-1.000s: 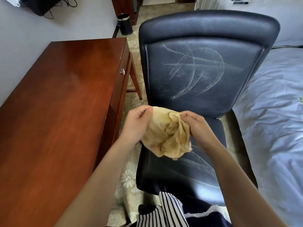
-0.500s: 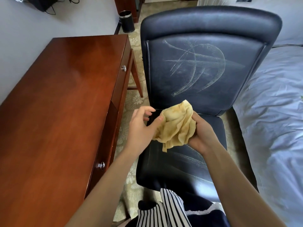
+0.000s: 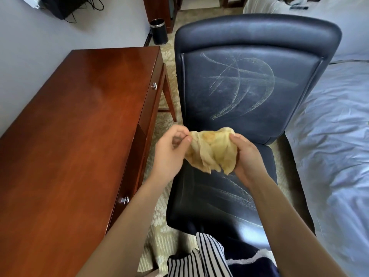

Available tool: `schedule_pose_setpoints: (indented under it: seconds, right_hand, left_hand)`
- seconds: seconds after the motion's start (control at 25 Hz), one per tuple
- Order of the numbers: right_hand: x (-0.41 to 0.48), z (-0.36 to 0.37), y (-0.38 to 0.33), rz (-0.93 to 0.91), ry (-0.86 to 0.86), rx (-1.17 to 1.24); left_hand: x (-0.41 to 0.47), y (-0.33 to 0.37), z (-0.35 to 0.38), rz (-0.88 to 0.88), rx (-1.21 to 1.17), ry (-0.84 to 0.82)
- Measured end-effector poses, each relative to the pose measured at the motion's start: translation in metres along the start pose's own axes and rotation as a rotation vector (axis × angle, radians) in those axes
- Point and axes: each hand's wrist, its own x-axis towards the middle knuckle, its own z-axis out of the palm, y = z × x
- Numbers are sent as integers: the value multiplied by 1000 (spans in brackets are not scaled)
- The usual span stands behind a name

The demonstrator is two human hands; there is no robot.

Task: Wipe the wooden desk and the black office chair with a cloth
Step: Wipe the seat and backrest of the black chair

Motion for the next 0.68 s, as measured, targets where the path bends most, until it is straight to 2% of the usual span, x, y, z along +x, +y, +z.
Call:
schedule_pose_setpoints:
  seconds: [0.12,0.24,0.32,0.4,0.48,0.6,0.68]
  right_hand:
    - [10,-14,5,4,223,-138]
    - [14,-23,22,51,305,-331]
    - [14,-30,32,68,351,-495]
    - [10,-35,37,84,358,-760]
    - [5,-34,39,25,257,-885]
    - [-7,-17,34,-137,-147,-698]
    - [-10,-7,28,-165,-409,-625]
  left_hand:
    - [2,-3,-12,-135,-266,-77]
    - [2,-2,-22,-240,-543,-155]
    - [3,-1,-29,-238,-636,-193]
    - [3,1,-34,-247,-674,-218]
    - [3,1,-36,-285,-702,-253]
    - [4,5,-36,-343,-793,-338]
    - [8,9,-34,-378,-847,-367]
